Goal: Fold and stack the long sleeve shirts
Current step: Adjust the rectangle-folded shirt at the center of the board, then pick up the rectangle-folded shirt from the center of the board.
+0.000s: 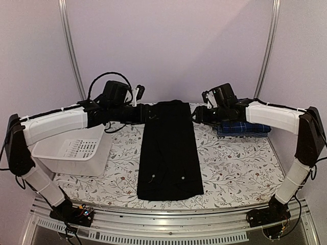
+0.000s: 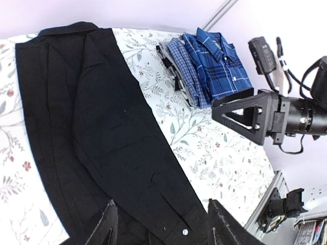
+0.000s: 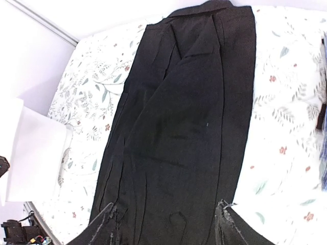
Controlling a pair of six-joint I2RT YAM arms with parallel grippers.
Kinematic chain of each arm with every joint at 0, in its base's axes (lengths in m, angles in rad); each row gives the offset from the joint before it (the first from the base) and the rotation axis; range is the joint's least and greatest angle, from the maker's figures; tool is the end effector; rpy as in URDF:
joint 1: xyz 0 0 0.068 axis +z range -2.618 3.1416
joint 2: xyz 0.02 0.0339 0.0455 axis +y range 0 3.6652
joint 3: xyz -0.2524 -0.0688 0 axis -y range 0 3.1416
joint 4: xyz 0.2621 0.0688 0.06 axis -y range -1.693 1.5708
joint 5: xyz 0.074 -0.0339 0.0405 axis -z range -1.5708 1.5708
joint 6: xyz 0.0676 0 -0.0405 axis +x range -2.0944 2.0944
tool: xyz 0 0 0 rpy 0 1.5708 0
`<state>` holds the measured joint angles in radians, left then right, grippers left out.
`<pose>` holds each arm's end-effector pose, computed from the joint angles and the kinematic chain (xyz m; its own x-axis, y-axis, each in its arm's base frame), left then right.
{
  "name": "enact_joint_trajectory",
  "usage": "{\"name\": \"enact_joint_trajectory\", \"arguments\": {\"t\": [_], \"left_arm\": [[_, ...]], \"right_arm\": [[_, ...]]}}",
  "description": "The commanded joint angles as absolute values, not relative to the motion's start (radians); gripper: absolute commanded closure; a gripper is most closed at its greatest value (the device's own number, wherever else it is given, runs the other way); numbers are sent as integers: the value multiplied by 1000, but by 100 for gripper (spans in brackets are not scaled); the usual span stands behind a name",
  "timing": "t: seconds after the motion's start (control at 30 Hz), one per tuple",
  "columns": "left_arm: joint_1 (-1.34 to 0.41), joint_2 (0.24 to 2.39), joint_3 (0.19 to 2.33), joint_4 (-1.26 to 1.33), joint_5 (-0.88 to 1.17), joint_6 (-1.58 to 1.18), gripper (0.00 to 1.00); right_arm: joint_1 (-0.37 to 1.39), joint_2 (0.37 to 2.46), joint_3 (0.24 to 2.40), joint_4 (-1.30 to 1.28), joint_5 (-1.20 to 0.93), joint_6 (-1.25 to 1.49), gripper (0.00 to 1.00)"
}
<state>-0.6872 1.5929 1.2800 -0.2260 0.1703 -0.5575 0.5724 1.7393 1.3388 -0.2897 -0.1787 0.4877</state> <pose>0.3129 -0.2716 0.2701 -0.7269 -0.0780 -0.6823 0.4161 0.7404 -0.5279 0.3595 0.2460 0.2259 -0.7766 0.0482 -0.6282 -0.3219 0.8268 0.4613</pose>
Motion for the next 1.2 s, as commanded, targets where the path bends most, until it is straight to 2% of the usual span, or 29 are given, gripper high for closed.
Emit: {"name": "enact_joint_trajectory", "arguments": {"t": [0.0,0.2,0.37,0.53,0.73,0.93,1.17], "left_arm": [[-711,1408,1068,-196,116,-584,41],[-743,1190,810,-201,88,-657,40],[-783,1130,653,-194,85,-734,42],[-816,1168,578,-177,75,-799,43],[-824,1254,553,-167,94,-851,45],[-831,1331,548,-145,147,-861,46],[-832,1425,548,-100,198,-858,47]], "right_arm": [[677,1557,1187,-246,-10,560,33],[770,1393,1022,-238,56,643,29],[783,1340,886,-225,11,713,28],[782,1296,769,-214,-61,742,28],[783,1348,715,-237,-168,735,28],[784,1411,646,-158,-295,776,34],[795,1442,578,-87,-337,841,36]]}}
